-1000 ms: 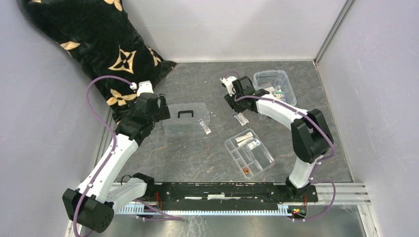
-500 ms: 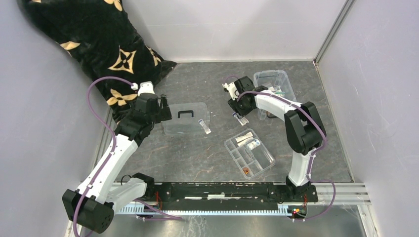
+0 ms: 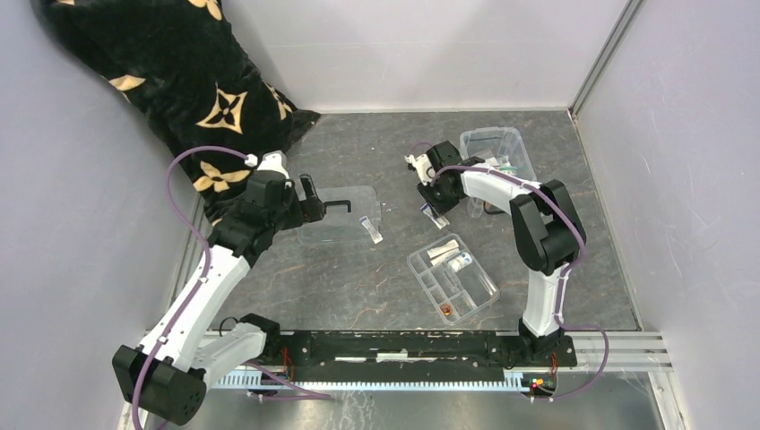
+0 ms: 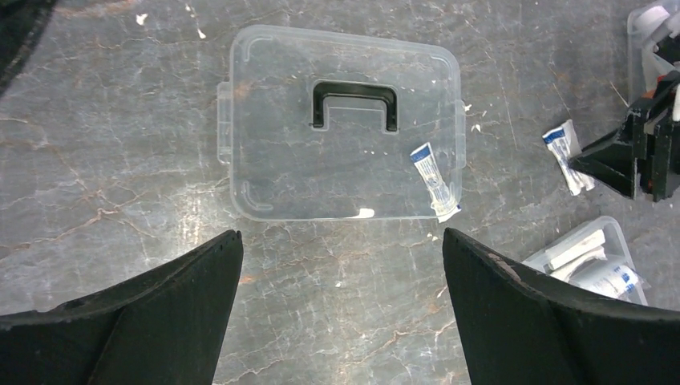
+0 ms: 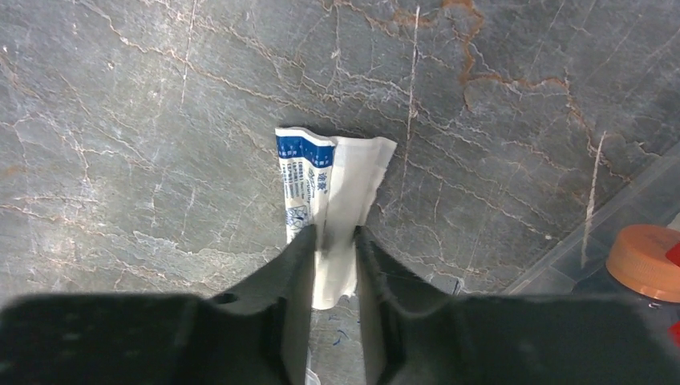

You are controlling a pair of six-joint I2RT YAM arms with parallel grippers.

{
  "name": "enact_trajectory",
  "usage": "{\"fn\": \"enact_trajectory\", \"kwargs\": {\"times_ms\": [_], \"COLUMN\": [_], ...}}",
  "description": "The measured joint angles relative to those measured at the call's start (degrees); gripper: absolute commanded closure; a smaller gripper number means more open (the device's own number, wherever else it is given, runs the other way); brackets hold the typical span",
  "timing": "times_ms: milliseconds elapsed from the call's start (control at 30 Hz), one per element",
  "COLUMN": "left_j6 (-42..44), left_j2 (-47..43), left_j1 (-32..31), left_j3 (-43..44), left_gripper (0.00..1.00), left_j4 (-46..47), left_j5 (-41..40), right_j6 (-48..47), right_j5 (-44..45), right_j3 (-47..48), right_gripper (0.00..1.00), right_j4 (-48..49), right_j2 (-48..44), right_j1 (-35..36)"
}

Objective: Organize the medicine kit
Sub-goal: Pick up the medical item at the center of the board.

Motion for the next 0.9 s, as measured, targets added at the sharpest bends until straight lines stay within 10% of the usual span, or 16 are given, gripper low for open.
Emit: {"fn": "enact_trajectory", "kwargs": {"times_ms": [333,900], "left_j6": [-0.68,-2.10], "left_j2": [1.86,8.22], "left_j1": [-0.87,-11.08], "left_j3": [-0.98,-1.44], "left_gripper": [0.00,0.00], "left_j4": [2.32,9.75], "left_j5": [5.49,11.72], "right_j6": [1.44,24.46], "right_j5": [-1.79,-7.52], "right_j3": [-1.27,-30.51], "right_gripper": [1.00,1.00], "right_j4": [1.88,24.15], "right_j2": [-0.74,-32.24], "right_j1": [-0.81,-1.73]}}
